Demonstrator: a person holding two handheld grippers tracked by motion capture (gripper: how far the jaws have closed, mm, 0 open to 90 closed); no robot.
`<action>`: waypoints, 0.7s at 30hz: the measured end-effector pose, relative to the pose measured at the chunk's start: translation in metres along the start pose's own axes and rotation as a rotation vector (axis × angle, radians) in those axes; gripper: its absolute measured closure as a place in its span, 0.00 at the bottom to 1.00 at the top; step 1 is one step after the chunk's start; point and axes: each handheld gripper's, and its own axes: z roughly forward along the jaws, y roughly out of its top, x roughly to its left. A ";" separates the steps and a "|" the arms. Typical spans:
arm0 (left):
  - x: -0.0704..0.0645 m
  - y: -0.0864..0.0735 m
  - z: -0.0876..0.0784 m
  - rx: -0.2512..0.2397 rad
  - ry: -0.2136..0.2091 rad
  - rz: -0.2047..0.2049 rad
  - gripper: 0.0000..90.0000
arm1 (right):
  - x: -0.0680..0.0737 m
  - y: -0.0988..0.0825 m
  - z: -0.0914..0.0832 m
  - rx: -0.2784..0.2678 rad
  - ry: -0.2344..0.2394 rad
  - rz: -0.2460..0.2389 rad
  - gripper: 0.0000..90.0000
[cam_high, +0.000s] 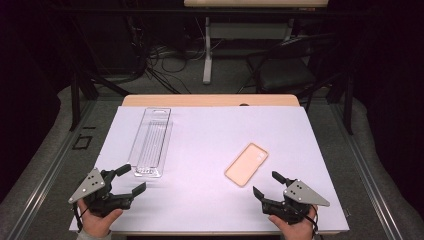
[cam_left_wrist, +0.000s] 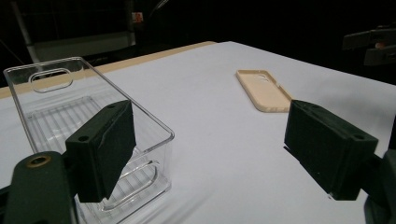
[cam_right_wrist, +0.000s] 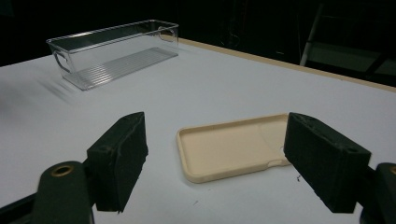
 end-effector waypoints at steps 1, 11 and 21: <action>0.000 0.000 0.000 0.004 0.001 0.001 0.18 | 0.000 0.000 0.000 0.001 0.000 0.001 0.23; 0.000 -0.001 0.002 0.014 -0.004 0.002 0.18 | 0.001 -0.001 0.001 0.010 0.003 -0.006 0.23; 0.000 -0.001 0.005 0.040 -0.009 0.006 0.18 | 0.001 -0.002 0.004 0.040 0.014 -0.011 0.23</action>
